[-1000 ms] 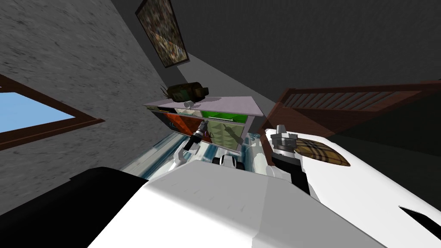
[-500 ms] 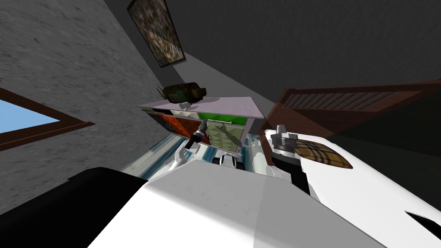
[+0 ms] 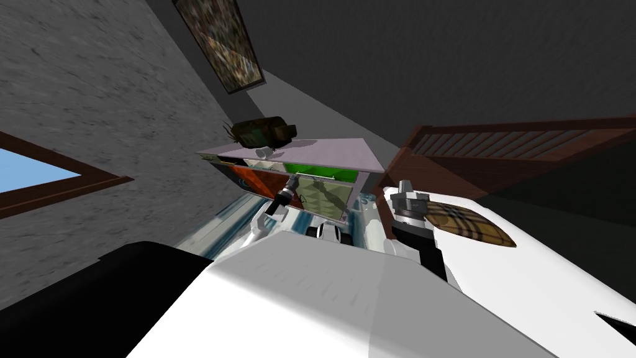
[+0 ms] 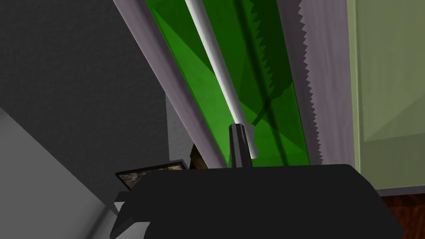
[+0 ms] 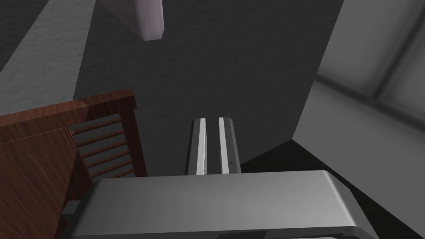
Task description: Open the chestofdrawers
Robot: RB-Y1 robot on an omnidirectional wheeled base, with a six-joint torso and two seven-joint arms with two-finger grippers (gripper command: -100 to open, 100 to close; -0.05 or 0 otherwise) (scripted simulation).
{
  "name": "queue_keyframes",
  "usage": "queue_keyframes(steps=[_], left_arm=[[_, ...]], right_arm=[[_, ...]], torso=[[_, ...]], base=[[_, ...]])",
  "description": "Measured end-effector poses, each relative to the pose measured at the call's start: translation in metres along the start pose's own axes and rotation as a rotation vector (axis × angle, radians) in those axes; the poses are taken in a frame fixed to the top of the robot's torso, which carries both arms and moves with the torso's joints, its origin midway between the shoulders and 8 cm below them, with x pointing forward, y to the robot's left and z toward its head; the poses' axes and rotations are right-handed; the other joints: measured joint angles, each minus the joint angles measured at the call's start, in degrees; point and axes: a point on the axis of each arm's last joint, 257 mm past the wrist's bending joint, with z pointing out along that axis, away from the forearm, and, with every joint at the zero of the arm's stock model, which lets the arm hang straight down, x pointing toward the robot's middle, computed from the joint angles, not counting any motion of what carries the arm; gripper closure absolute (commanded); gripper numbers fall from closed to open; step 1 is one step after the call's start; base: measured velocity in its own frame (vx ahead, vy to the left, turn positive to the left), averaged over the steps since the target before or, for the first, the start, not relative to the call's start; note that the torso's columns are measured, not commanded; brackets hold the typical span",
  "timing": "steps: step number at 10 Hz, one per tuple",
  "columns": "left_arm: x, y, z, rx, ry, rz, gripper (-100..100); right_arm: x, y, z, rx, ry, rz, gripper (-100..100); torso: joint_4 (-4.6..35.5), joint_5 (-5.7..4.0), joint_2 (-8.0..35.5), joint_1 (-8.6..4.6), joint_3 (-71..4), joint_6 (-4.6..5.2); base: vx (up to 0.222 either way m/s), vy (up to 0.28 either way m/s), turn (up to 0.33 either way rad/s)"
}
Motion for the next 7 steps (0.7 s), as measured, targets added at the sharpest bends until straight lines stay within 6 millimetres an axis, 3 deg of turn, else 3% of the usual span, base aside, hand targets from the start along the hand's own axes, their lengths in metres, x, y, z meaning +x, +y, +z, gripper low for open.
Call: queue_keyframes(steps=[3, 4, 7], left_arm=[[0.005, -0.006, -0.007, 0.003, 0.013, -0.003, 100], [0.005, -0.006, -0.007, 0.003, 0.013, -0.003, -100], [0.002, 0.005, -0.001, -0.007, 0.002, -0.003, -100]], right_arm=[[0.000, 0.000, 0.000, 0.000, 0.000, 0.000, 0], [0.000, 0.000, 0.000, 0.000, 0.000, 0.000, 0], [0.000, 0.000, 0.000, 0.001, 0.000, 0.000, 0]], torso=[[-0.1, 0.00, -0.5, -0.02, -0.3, 0.02], [-0.2, -0.02, -0.9, -0.12, -0.5, 0.03], [-0.3, -0.05, -0.9, -0.20, -0.6, 0.02]], base=[[-0.150, 0.028, 0.038], [0.079, 0.004, -0.058], [0.162, -0.025, -0.040]])
